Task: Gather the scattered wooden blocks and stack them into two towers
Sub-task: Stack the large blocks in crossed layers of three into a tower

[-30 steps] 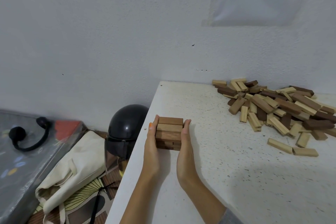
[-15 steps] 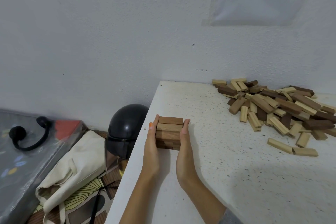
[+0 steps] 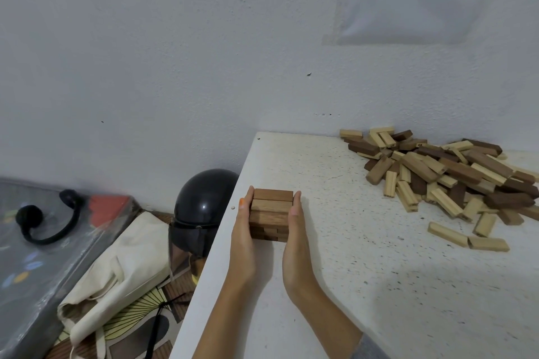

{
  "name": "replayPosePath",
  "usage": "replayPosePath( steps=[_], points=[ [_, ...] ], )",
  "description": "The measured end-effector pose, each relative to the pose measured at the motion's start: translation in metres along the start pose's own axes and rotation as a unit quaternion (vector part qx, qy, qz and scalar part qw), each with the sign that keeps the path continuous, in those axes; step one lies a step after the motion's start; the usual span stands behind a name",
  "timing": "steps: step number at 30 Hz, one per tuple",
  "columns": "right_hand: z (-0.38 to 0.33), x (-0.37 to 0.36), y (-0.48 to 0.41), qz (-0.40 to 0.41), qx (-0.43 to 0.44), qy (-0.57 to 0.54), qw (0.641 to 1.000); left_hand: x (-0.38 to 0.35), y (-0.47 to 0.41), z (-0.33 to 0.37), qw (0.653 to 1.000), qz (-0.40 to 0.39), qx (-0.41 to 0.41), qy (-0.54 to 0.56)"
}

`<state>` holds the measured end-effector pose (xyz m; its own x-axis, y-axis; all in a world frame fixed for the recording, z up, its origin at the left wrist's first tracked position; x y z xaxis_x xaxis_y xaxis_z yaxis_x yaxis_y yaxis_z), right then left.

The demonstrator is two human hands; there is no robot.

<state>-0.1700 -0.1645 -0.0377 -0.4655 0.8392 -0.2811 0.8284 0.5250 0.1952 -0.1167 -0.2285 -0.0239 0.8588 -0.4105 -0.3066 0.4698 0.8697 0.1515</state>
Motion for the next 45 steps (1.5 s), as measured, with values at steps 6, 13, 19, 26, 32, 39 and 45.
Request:
replayPosePath(
  steps=[6, 13, 19, 26, 32, 39, 45],
  points=[
    [-0.018, 0.015, 0.0, 0.009, 0.005, 0.02, 1.0, 0.012, -0.001, 0.012, 0.999, 0.031, -0.026, -0.032],
    [-0.068, 0.075, 0.002, 0.073, 0.119, 0.048, 0.989, -0.007, 0.042, 0.059, 0.964, 0.044, -0.239, -0.106],
    [-0.101, 0.133, 0.002, 0.121, 0.158, 0.073, 0.977, -0.082, 0.076, 0.047, 0.947, -0.068, -0.281, -0.141],
    [-0.125, 0.211, -0.008, 0.192, 0.182, 0.078, 0.961, -0.159, 0.073, -0.005, 0.926, -0.172, -0.249, -0.225],
    [-0.142, 0.277, -0.028, 0.254, 0.181, 0.13, 0.941, -0.211, 0.066, -0.03, 0.888, -0.252, -0.264, -0.281],
    [-0.173, 0.307, -0.067, 0.248, 0.204, 0.23, 0.919, -0.261, 0.034, -0.03, 0.845, -0.27, -0.317, -0.336],
    [-0.196, 0.287, -0.098, 0.182, 0.291, 0.373, 0.862, -0.296, 0.007, -0.041, 0.774, -0.303, -0.329, -0.448]
  ],
)
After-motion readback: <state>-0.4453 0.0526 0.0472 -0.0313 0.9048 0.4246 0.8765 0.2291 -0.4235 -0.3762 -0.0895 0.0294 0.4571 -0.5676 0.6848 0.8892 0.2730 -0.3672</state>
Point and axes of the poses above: each hand's wrist, its own y-axis away from the middle knuckle, its own x-axis out of the back of the hand, z = x × y, the point moved 9 cm from there along -y, towards the middle knuckle, and after that the axes turned 7 degrees about z, right-handed, at the moved point
